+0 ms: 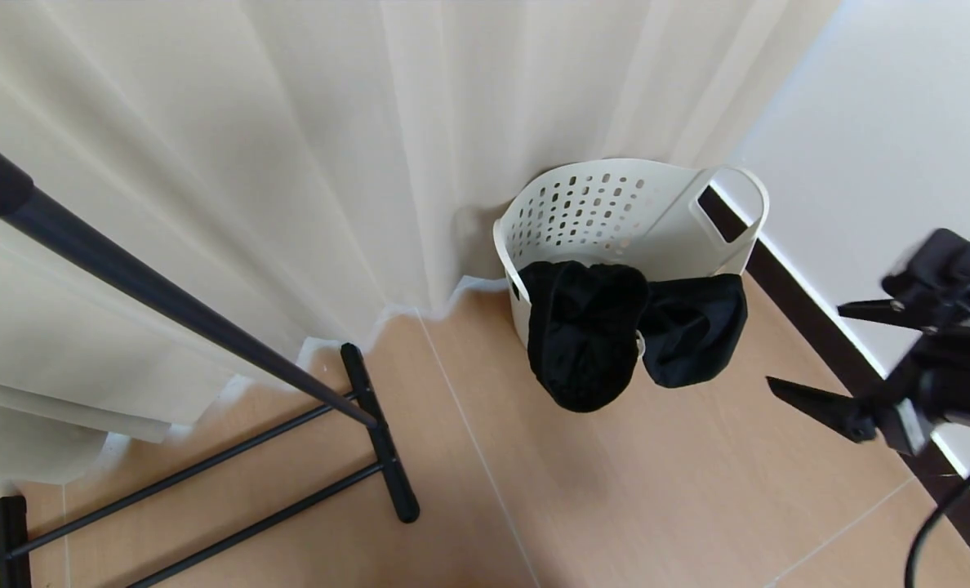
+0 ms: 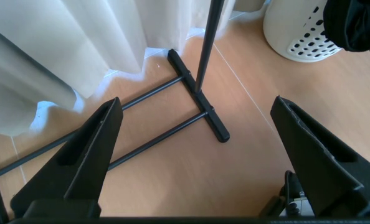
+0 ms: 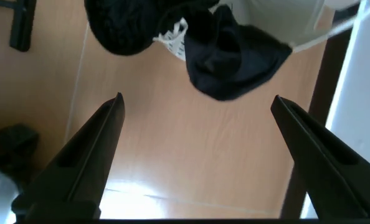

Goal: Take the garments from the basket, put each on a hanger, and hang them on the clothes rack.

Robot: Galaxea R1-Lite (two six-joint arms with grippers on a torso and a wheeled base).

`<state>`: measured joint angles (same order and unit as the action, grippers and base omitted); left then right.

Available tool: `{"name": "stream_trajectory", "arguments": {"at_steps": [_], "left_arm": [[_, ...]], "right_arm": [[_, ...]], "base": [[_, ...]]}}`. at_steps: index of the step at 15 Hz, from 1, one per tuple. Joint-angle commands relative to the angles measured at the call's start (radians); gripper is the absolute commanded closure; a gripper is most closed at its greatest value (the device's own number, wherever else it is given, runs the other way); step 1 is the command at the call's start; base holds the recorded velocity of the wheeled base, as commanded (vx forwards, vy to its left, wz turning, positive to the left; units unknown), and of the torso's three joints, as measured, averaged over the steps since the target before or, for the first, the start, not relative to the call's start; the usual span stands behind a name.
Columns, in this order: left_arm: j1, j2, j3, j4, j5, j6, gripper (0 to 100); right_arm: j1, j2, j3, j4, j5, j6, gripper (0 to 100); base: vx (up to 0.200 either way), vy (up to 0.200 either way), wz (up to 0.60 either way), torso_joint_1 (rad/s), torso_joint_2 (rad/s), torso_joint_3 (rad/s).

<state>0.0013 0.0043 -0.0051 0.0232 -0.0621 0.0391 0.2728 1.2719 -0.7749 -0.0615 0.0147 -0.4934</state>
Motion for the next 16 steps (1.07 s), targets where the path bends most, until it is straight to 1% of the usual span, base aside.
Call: {"name": "stream_trajectory", "arguments": {"at_steps": [1, 2, 3, 4, 5, 6, 7, 8, 9, 10, 14, 16], "left_arm": [[0.000, 0.000, 0.001, 0.000, -0.001, 0.001, 0], [0.000, 0.000, -0.001, 0.000, -0.001, 0.001, 0], [0.000, 0.000, -0.001, 0.000, 0.001, -0.001, 0], [0.000, 0.000, 0.001, 0.000, 0.001, -0.001, 0], [0.000, 0.000, -0.001, 0.000, 0.001, 0.001, 0], [0.000, 0.000, 0.001, 0.000, 0.001, 0.001, 0], [0.000, 0.000, -0.001, 0.000, 0.001, 0.001, 0], [0.000, 0.000, -0.001, 0.000, 0.001, 0.001, 0], [0.000, 0.000, -0.001, 0.000, 0.001, 0.001, 0], [0.000, 0.000, 0.001, 0.000, -0.001, -0.001, 0], [0.000, -0.001, -0.001, 0.000, 0.001, 0.001, 0], [0.000, -0.001, -0.001, 0.000, -0.001, 0.001, 0]], "right_arm": [[0.092, 0.348, -0.250, -0.009, -0.105, -0.149, 0], [0.105, 0.397, -0.303, -0.008, -0.133, -0.183, 0], [0.131, 0.503, -0.426, -0.004, -0.165, -0.232, 0], [0.149, 0.569, -0.501, -0.004, -0.168, -0.260, 0], [0.163, 0.635, -0.566, -0.006, -0.185, -0.280, 0], [0.174, 0.689, -0.629, -0.006, -0.217, -0.290, 0], [0.180, 0.710, -0.656, -0.006, -0.240, -0.295, 0], [0.187, 0.756, -0.719, -0.006, -0.294, -0.306, 0], [0.187, 0.756, -0.719, -0.006, -0.294, -0.306, 0], [0.195, 0.799, -0.779, -0.008, -0.325, -0.306, 0], [0.200, 0.836, -0.802, -0.012, -0.346, -0.301, 0], [0.200, 0.885, -0.850, -0.014, -0.371, -0.298, 0]], "base": [[0.000, 0.000, 0.00, 0.000, 0.00, 0.000], [0.000, 0.000, 0.00, 0.000, 0.00, 0.000], [0.000, 0.000, 0.00, 0.000, 0.00, 0.000], [0.000, 0.000, 0.00, 0.000, 0.00, 0.000], [0.000, 0.000, 0.00, 0.000, 0.00, 0.000], [0.000, 0.000, 0.00, 0.000, 0.00, 0.000], [0.000, 0.000, 0.00, 0.000, 0.00, 0.000], [0.000, 0.000, 0.00, 0.000, 0.00, 0.000], [0.000, 0.000, 0.00, 0.000, 0.00, 0.000], [0.000, 0.000, 0.00, 0.000, 0.00, 0.000], [0.000, 0.000, 0.00, 0.000, 0.00, 0.000], [0.000, 0.000, 0.00, 0.000, 0.00, 0.000]]}}
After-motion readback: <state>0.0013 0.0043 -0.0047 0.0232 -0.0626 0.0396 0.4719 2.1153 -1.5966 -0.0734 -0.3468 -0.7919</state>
